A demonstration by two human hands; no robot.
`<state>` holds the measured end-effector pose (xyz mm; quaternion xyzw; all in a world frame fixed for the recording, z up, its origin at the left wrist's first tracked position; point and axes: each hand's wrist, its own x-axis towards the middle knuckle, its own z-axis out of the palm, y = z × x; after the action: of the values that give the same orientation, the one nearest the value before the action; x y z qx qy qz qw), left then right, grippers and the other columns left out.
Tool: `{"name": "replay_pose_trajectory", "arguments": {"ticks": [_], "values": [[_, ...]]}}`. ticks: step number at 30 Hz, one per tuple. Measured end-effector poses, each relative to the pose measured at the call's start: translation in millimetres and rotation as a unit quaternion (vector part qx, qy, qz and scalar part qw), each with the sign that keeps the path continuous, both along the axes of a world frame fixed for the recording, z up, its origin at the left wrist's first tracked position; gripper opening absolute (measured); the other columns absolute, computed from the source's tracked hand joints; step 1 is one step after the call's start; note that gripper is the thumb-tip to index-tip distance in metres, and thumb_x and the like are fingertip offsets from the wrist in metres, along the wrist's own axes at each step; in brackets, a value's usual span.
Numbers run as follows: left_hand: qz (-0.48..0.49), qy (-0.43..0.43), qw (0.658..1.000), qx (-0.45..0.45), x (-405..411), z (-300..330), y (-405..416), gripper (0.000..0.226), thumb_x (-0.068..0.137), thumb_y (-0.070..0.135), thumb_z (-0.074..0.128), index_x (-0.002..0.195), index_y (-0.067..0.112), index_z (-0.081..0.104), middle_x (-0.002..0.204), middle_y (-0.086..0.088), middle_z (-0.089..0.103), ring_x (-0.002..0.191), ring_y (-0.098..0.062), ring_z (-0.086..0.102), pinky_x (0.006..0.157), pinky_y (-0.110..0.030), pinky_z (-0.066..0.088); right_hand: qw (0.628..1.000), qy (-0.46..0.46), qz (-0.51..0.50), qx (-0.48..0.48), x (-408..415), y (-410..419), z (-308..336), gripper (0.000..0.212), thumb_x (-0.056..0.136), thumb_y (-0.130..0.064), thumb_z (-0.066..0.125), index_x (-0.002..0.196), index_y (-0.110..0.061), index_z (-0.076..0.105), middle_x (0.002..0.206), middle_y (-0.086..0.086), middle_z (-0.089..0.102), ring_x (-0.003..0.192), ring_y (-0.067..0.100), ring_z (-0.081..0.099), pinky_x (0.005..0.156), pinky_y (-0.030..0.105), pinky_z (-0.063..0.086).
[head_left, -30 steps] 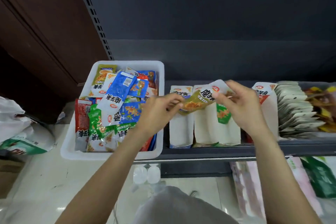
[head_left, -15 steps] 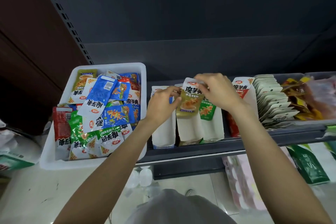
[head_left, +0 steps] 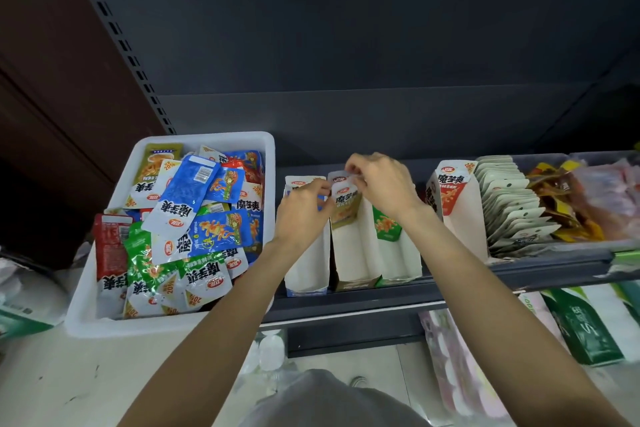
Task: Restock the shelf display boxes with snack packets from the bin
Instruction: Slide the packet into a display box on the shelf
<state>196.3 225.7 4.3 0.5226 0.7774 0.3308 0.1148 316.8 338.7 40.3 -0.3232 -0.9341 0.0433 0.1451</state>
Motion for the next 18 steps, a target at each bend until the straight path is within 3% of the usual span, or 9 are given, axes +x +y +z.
{"name": "replay_pose_trajectory", "arguments": {"ticks": [5, 8, 10, 12, 15, 18], "values": [[0.058, -0.079, 0.992, 0.085, -10.4, 26.2, -23.4, 0.022, 0.093, 0.025, 0.056, 0.113, 0.019, 0.063, 0.096, 0.007, 0.067, 0.080, 0.001, 0.059, 0.062, -0.005, 0.043, 0.960, 0.274, -0.051, -0.010, 13.6, -19.1, 21.5, 0.018, 0.090, -0.010, 0.058, 0.107, -0.013, 0.064, 0.098, -0.001, 0.069, 0.089, 0.014, 0.063, 0.073, 0.027, 0.052], [0.095, -0.077, 0.972, 0.203, -22.6, 39.2, -51.5, 0.017, 0.094, 0.027, 0.052, 0.104, 0.020, 0.064, 0.089, 0.010, 0.064, 0.081, -0.003, 0.060, 0.067, -0.009, 0.046, 0.935, 0.345, -0.038, -0.076, 11.1, -51.5, 34.7, 0.019, 0.091, -0.011, 0.057, 0.108, -0.013, 0.064, 0.098, -0.004, 0.069, 0.087, 0.007, 0.063, 0.076, 0.019, 0.050], [0.118, -0.016, 0.963, 0.243, -36.2, 35.8, -73.8, 0.021, 0.094, 0.028, 0.049, 0.100, 0.016, 0.065, 0.085, 0.011, 0.062, 0.078, -0.005, 0.058, 0.068, -0.014, 0.046, 0.941, 0.323, 0.020, -0.103, -3.0, -73.8, 34.1, 0.015, 0.091, -0.011, 0.057, 0.104, -0.014, 0.065, 0.095, -0.006, 0.069, 0.083, 0.006, 0.062, 0.073, 0.020, 0.050], [0.135, 0.031, 0.967, 0.215, -56.0, 25.9, -95.6, 0.023, 0.091, 0.031, 0.048, 0.099, 0.016, 0.064, 0.083, 0.011, 0.061, 0.078, -0.010, 0.059, 0.064, -0.024, 0.048, 0.955, 0.254, 0.086, -0.125, -26.0, -93.7, 26.6, 0.014, 0.091, -0.015, 0.057, 0.103, -0.016, 0.065, 0.097, -0.007, 0.069, 0.085, 0.009, 0.063, 0.071, 0.026, 0.052], [0.144, 0.127, 0.979, 0.069, -93.6, 0.0, -119.9, 0.025, 0.084, 0.031, 0.060, 0.104, 0.016, 0.064, 0.090, 0.001, 0.064, 0.086, -0.024, 0.057, 0.073, -0.037, 0.047, 0.968, 0.127, 0.151, -0.155, -67.0, -114.3, 8.8, 0.017, 0.092, -0.016, 0.056, 0.106, -0.017, 0.066, 0.105, -0.003, 0.068, 0.096, 0.015, 0.062, 0.074, 0.033, 0.053], [0.137, 0.177, 0.972, -0.073, -117.7, -23.1, -135.9, 0.048, 0.074, 0.028, 0.076, 0.116, 0.012, 0.061, 0.108, -0.010, 0.062, 0.101, -0.034, 0.055, 0.085, -0.043, 0.045, 0.972, -0.006, 0.191, -0.133, -108.4, -122.5, -11.8, 0.026, 0.091, -0.021, 0.057, 0.117, -0.016, 0.061, 0.116, 0.002, 0.063, 0.108, 0.020, 0.057, 0.083, 0.035, 0.049]]}}
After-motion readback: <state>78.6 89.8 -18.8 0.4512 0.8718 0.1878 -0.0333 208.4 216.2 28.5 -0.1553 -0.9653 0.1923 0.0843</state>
